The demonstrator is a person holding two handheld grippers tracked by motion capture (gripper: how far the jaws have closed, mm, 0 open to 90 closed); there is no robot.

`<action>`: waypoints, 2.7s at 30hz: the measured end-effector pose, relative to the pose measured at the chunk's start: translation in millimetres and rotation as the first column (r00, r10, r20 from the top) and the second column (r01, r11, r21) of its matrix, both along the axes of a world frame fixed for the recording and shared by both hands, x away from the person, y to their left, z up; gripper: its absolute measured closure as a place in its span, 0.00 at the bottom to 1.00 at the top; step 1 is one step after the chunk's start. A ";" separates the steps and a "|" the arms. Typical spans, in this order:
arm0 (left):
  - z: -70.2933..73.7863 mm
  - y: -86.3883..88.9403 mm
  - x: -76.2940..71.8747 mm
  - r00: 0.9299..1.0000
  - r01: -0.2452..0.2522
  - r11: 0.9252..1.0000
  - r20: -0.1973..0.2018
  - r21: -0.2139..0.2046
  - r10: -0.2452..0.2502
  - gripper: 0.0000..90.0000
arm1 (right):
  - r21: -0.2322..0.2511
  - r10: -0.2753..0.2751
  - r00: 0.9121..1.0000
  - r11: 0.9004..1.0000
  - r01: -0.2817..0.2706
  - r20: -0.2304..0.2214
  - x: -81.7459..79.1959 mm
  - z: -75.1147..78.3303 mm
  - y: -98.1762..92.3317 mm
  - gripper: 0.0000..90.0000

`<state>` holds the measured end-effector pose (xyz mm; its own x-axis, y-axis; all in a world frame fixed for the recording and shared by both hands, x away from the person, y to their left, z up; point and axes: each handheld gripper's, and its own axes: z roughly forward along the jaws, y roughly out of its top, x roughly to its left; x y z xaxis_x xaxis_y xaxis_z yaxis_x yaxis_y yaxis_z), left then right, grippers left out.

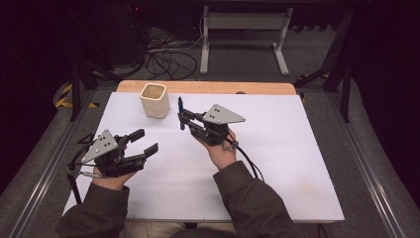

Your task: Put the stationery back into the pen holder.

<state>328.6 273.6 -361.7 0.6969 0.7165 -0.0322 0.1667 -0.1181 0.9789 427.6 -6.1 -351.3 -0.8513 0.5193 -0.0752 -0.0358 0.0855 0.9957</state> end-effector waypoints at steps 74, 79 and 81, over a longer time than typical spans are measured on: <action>-3.6 20.7 2.4 0.999 -0.040 0.999 -0.006 -0.029 0.040 0.26 | 0.086 -0.112 0.993 0.990 0.114 -0.028 133.1 -15.0 105.0 0.88; -3.9 21.1 2.9 0.999 -0.038 0.999 -0.007 -0.028 0.038 0.26 | 0.074 -0.126 0.991 0.989 0.128 -0.037 137.7 -22.5 107.1 0.88; -4.2 21.3 3.2 0.999 -0.039 0.999 -0.008 -0.028 0.039 0.26 | 0.063 -0.127 0.991 0.990 0.129 -0.044 138.9 -25.7 108.3 0.88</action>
<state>331.8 294.9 -366.0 0.6682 0.7417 -0.0579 0.1777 -0.0836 0.9805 566.5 102.2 -377.0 -0.7791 0.6269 -0.0049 0.0109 0.0213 0.9997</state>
